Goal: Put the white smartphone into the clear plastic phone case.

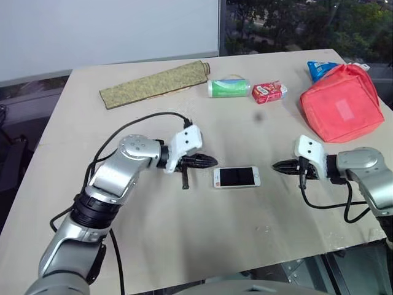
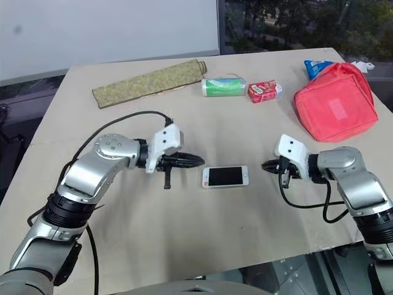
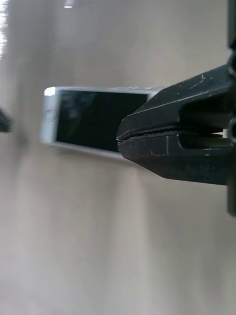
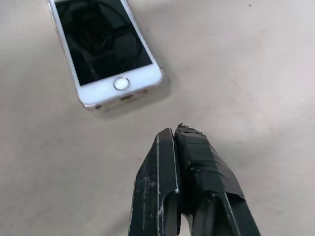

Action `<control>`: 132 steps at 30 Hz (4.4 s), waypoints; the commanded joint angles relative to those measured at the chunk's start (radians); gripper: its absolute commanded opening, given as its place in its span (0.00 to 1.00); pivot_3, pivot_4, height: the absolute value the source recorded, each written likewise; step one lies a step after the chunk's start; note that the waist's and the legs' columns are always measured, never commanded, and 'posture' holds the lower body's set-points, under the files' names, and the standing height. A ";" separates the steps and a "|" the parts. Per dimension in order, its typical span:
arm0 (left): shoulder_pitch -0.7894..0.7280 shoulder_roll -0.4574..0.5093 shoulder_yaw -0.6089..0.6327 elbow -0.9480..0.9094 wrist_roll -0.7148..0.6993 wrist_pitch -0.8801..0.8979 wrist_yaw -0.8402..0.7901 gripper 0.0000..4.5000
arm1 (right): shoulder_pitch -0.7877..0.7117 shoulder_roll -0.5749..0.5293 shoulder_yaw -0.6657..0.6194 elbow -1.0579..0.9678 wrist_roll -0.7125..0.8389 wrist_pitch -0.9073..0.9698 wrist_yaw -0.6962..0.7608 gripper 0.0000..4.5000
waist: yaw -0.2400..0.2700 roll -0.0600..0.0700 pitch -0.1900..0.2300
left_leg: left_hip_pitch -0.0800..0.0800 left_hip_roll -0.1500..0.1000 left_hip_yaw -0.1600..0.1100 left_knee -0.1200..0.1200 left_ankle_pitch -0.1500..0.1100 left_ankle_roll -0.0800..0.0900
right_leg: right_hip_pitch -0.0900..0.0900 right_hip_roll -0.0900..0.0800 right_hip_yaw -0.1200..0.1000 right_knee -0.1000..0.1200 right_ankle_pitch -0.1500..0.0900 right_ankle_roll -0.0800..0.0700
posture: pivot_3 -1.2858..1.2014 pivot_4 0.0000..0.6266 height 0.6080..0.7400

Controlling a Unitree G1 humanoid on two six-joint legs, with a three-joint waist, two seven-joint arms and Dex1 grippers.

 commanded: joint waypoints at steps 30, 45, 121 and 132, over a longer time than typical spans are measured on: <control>0.031 -0.106 -0.152 0.096 0.203 -0.139 0.007 0.00 | -0.213 0.015 0.356 -0.183 -0.208 0.212 -0.052 0.01 | 0.030 0.000 0.000 | 0.000 -0.003 0.001 0.003 0.000 0.000 | 0.002 -0.005 -0.001 0.000 0.000 0.001 | 0.52 0.24 1.00; 0.042 -0.064 -0.082 0.095 0.204 -0.151 -0.029 0.00 | -0.190 0.007 0.280 -0.216 -0.224 0.258 -0.073 0.01 | 0.028 0.000 -0.001 | 0.003 -0.003 0.000 0.004 0.000 0.000 | 0.005 -0.005 -0.001 0.000 0.000 0.001 | 0.52 0.24 1.00; 0.140 -0.256 0.016 0.229 0.062 -0.349 0.114 0.00 | 0.080 0.344 0.141 0.395 -0.008 -0.313 -0.063 0.01 | -0.003 -0.003 -0.041 | 0.039 0.009 -0.007 -0.016 -0.004 -0.007 | 0.031 -0.020 -0.027 -0.023 -0.002 -0.002 | 0.52 0.24 1.00; 0.319 -0.195 0.338 0.019 -0.205 -0.245 0.143 0.54 | 0.095 0.256 -0.094 0.213 0.218 -0.326 0.032 0.77 | 0.002 0.008 -0.021 | 0.010 0.005 -0.001 -0.027 0.000 -0.003 | -0.004 -0.017 -0.034 -0.018 0.012 -0.013 | 0.52 0.24 1.00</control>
